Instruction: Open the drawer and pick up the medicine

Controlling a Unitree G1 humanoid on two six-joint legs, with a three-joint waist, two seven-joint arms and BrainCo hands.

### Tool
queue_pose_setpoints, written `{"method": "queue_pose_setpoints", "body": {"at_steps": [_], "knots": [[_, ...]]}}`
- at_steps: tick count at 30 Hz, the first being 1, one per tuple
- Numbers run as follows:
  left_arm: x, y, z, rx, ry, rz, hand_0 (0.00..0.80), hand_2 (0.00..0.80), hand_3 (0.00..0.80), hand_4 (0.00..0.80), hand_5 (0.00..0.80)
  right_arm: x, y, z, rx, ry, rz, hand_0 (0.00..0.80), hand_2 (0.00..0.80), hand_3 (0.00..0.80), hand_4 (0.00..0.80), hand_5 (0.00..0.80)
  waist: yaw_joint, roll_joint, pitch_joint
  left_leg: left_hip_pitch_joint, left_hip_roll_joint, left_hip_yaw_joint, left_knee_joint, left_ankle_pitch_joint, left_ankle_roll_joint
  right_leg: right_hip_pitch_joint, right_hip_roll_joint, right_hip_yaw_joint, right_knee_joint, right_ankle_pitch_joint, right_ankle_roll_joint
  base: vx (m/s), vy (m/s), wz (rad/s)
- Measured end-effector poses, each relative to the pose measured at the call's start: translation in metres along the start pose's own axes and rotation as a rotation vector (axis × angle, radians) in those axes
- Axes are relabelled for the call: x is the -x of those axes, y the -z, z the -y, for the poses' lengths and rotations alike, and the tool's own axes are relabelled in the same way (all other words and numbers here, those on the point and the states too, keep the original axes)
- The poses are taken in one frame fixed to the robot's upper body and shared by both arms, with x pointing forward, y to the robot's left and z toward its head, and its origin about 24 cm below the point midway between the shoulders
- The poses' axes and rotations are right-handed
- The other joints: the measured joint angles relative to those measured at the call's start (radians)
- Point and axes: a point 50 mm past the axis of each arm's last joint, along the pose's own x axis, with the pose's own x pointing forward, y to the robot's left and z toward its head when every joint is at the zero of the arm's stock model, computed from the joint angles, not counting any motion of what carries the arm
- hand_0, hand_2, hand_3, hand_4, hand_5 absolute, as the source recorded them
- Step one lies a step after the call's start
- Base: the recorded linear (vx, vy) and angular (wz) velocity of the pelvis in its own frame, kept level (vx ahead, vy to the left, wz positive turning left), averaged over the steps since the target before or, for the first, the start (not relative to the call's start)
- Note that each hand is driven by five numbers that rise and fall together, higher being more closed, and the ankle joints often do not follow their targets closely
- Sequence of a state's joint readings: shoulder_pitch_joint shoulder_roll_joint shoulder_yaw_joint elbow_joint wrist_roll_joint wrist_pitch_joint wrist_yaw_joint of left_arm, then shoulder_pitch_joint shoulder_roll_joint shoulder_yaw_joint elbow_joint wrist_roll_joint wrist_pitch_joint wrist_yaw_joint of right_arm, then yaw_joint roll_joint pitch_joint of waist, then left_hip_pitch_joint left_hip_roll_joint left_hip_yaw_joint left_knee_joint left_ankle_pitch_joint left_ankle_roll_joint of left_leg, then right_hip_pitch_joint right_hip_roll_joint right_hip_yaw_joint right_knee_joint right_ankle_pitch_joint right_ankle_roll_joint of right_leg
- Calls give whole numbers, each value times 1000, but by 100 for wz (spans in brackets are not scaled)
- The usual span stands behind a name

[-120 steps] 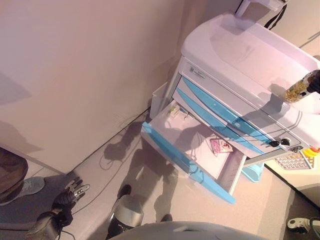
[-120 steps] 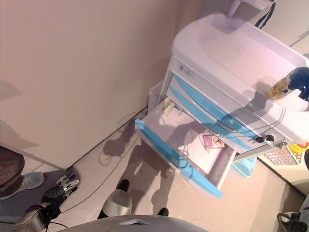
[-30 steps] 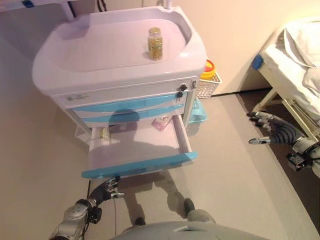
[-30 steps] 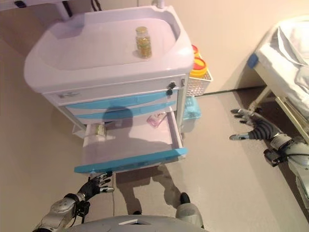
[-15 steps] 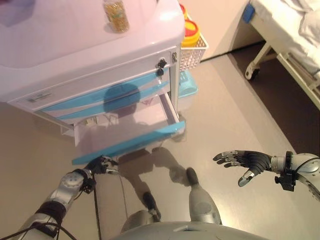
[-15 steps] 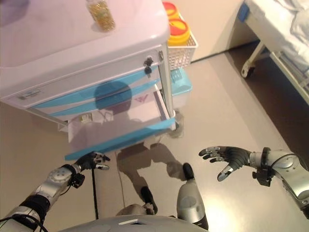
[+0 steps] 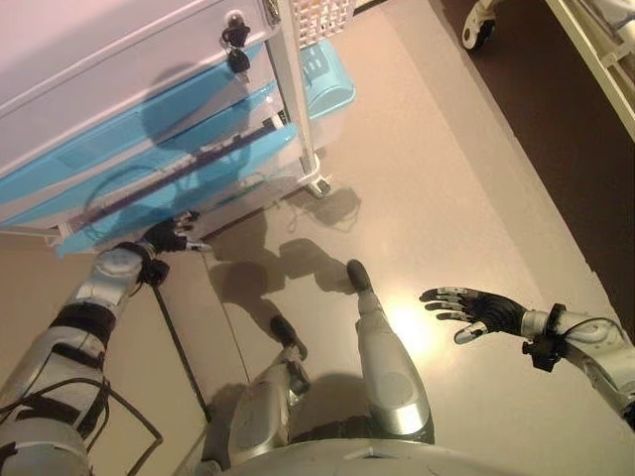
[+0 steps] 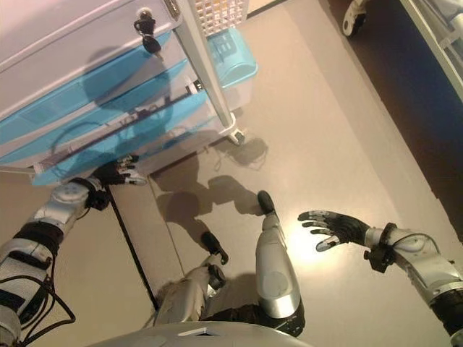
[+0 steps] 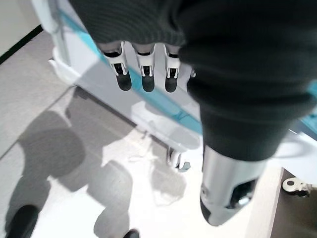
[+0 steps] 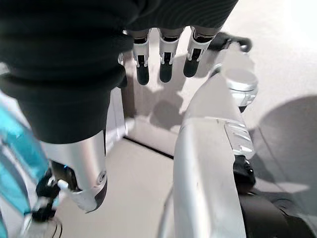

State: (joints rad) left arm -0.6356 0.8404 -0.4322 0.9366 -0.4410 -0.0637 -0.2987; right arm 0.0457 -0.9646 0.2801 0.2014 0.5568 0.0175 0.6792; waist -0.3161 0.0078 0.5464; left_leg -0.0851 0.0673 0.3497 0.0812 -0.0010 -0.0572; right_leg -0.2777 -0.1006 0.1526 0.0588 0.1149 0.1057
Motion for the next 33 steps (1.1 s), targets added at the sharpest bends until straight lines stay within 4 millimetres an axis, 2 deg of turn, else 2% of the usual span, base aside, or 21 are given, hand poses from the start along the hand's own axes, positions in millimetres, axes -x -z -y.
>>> {"method": "queue_pose_setpoints", "body": {"at_steps": [5,12,17,20,23,26,30,33], "knots": [[6,-13,-33,-9,-78,-21,0,0,0,0,0,-7,11,-6,-41,74,34,0,0,0,0,0,-9,0,1,-79,21,-3,55,-21,-8,-55,12,-1,4,12,-15,-4,-3,-1],[5,-22,-43,2,-85,-30,0,0,0,0,0,-18,22,-13,-107,193,92,0,0,0,0,0,-2,-2,1,-121,23,-28,65,-22,-7,-76,9,-23,4,16,-20,5,-42,10],[11,-30,-58,14,-129,-32,0,0,0,0,0,-30,32,-27,-161,191,108,0,0,0,0,0,20,-13,7,-156,32,-58,97,-25,-8,-85,10,-48,9,16,-21,-2,-90,15],[10,-35,-58,27,-109,-10,0,0,0,0,0,-34,36,-30,-180,204,104,0,0,0,0,0,37,-15,6,-163,35,-71,111,-26,-9,-80,10,-59,11,17,-22,6,-78,13],[10,-30,-52,28,-28,-14,0,0,0,0,0,-36,41,-30,-176,237,73,0,0,0,0,0,47,-19,7,-149,37,-83,119,-28,-9,-54,9,-71,10,17,-23,16,-73,10],[8,-13,-28,36,104,-35,0,0,0,0,0,-38,54,-29,-214,269,-4,0,0,0,0,0,54,-26,7,-98,37,-97,111,-29,-10,6,8,-82,-6,16,-23,1,-101,6],[2,10,39,107,351,-9,0,0,0,0,0,-45,74,-37,-279,304,-130,0,0,0,0,0,98,-28,6,-37,35,-100,66,-12,-15,59,9,-86,-26,14,-22,6,-134,4],[5,40,97,219,511,-53,0,0,0,0,0,-56,86,-46,-358,314,-202,0,0,0,0,0,119,-29,6,35,32,-121,0,20,-20,131,11,-117,-61,14,-22,58,-122,22]]}}
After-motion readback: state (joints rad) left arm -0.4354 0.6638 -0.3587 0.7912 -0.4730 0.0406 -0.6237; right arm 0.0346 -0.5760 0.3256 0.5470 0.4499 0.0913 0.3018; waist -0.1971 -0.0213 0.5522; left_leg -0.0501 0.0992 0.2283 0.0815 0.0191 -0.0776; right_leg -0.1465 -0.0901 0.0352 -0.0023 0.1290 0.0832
